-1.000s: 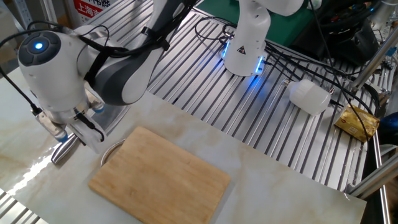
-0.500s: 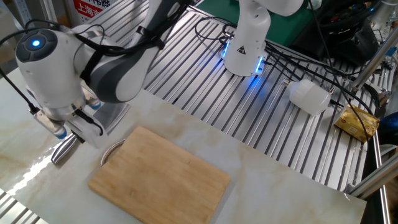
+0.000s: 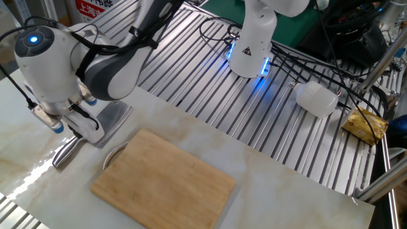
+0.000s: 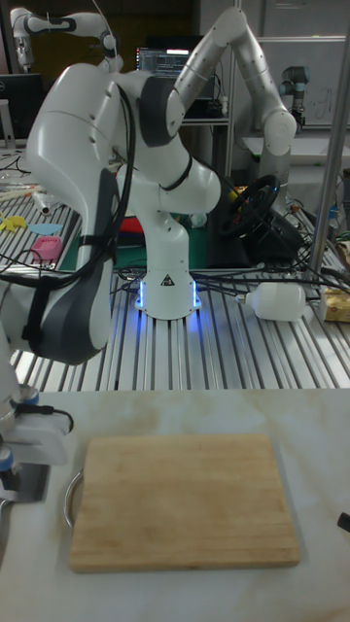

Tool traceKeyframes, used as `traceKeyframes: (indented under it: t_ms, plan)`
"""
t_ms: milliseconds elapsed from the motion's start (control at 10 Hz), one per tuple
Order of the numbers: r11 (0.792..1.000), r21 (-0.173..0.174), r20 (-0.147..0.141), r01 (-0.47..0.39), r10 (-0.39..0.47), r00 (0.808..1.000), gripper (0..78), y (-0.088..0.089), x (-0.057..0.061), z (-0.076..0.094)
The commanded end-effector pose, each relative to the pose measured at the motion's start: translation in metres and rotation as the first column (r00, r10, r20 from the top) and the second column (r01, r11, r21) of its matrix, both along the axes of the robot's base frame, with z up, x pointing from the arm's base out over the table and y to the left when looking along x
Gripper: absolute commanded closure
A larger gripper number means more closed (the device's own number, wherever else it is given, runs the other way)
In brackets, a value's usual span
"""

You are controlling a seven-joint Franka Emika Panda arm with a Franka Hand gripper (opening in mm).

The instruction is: Put the knife on the cutting board

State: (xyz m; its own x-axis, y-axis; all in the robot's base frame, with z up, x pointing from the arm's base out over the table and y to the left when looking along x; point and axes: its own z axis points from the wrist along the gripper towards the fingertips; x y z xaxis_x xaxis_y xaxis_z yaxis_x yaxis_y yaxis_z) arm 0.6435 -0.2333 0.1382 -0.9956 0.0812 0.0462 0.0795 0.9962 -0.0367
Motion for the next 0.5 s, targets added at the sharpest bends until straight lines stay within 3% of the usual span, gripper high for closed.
traceKeyframes:
  t_ms: [100,300,500]
  plan:
    - [1.0,-0.026,0.004,0.014,-0.014,1.0,77.6,0.0375,0.0061,0.0053]
    - [0.998,-0.053,0.003,0.043,-0.043,0.999,77.6,0.0396,0.0063,0.0057]
    - [0.999,-0.023,0.01,0.041,-0.041,0.999,77.6,0.0396,0.0063,0.0057]
